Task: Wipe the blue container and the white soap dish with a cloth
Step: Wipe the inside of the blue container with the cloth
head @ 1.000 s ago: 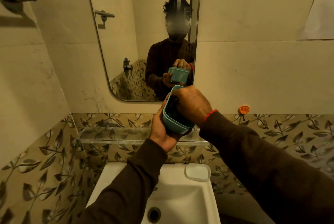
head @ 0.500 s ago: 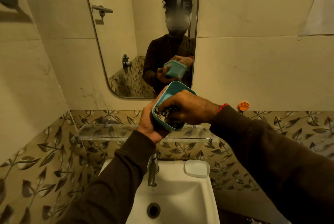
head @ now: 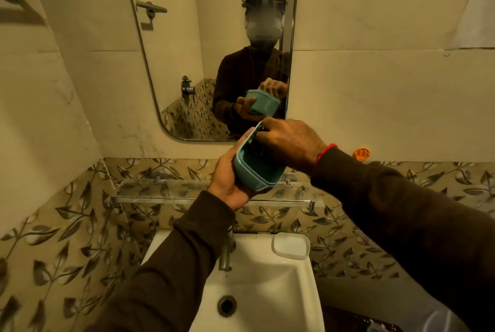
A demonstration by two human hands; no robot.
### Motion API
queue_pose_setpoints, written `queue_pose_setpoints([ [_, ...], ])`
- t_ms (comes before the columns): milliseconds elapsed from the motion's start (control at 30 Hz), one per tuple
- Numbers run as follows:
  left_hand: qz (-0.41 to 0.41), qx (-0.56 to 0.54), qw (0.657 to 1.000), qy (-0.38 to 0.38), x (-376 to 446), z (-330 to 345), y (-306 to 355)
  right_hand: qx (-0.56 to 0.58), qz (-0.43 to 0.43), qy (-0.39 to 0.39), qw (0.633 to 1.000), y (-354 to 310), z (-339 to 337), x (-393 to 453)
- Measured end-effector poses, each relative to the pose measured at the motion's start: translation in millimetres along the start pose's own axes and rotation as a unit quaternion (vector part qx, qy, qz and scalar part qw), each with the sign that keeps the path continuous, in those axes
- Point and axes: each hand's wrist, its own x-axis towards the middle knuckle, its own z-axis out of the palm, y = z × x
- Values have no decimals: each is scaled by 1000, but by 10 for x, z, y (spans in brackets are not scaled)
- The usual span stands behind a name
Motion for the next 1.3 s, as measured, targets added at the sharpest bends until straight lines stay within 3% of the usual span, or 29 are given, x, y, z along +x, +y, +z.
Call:
queue_pose_setpoints([
  [167,-20,18,999,27,38,34,-2,-1,63,-54,997,-46,-34,73],
  [367,18,35,999,-18,42,45,43,14,57,-178,982,59,-134,44],
  [433,12,29,999,-11,27,6,17,75,39,-225,971,123,-177,13],
  [500,-2,3,1000,4,0,-36,-3,206,43,-256,944,215,-256,-14],
  [567,-24,-31,999,16,-28,-79,5,315,64,-222,920,315,-332,-50],
  [667,-41,-65,997,-5,-45,-104,37,413,143,-72,896,442,-366,-99],
  [733,-41,-71,996,-29,-44,-110,47,474,207,34,855,492,-359,-100],
  [800,-47,-91,993,-59,-47,-122,37,514,252,108,813,514,-361,-79],
  [867,-57,-123,988,-75,-64,-117,14,518,278,149,795,514,-375,-54],
  [967,-68,-153,982,-89,-72,-113,-43,494,289,157,805,480,-381,-24],
  [1100,-72,-165,980,-79,-57,-83,-92,445,253,72,856,396,-350,-16],
  [1200,-67,-137,985,-74,-54,-34,-147,285,223,7,932,286,-321,26],
  [1300,-61,-115,989,-71,-75,14,-233,164,215,0,963,146,-291,56],
])
